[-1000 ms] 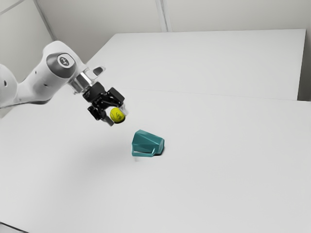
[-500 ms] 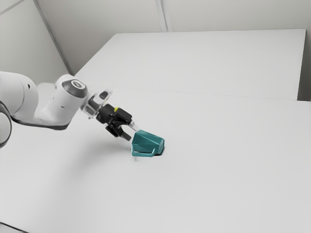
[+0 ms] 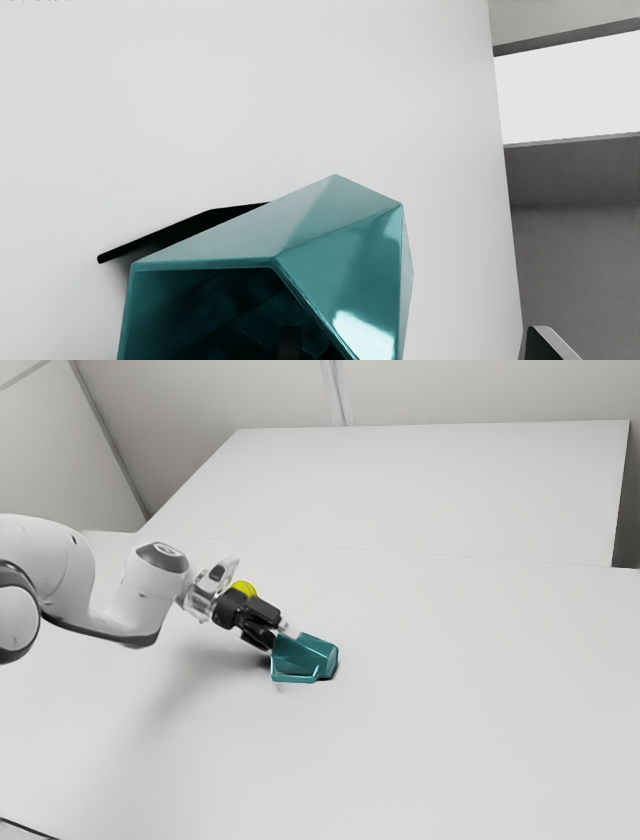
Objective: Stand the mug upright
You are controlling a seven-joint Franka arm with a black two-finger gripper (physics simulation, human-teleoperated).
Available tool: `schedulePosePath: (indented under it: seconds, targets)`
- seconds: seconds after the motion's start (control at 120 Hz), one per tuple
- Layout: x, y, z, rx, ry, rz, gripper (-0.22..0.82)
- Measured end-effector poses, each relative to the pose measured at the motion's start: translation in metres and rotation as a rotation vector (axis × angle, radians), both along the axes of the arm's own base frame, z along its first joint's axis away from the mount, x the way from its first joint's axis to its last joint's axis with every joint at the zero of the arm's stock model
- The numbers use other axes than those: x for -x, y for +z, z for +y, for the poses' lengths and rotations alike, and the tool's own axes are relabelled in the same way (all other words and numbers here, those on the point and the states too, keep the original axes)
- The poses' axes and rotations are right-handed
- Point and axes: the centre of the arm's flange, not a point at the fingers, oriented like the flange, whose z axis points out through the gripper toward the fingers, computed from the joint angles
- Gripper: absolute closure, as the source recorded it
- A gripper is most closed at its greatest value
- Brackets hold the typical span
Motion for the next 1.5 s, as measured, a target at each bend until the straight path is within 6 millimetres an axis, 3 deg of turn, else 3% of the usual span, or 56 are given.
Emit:
schedulePosePath:
  seconds: [0.317,0.483,0.742,0.9,1.05,1.25,1.358,1.5]
  targets:
    - [0.000,0.005,-0.001,0.047,-0.032,-0.081,0.59]
    - [0.000,0.008,-0.001,0.052,-0.048,-0.129,0.71]
    - [-0.003,0.022,-0.011,0.035,-0.090,-0.208,0.76]
    - [-0.006,0.059,-0.034,-0.050,-0.164,-0.303,0.77]
    - [0.000,0.089,-0.059,-0.233,-0.288,-0.364,0.78]
    - [0.011,0.134,-0.103,-0.635,-0.525,-0.422,0.78]
    - [0.024,0.139,-0.120,-0.816,-0.581,-0.404,0.78]
    - [0.034,0.128,-0.116,-0.934,-0.523,-0.345,0.78]
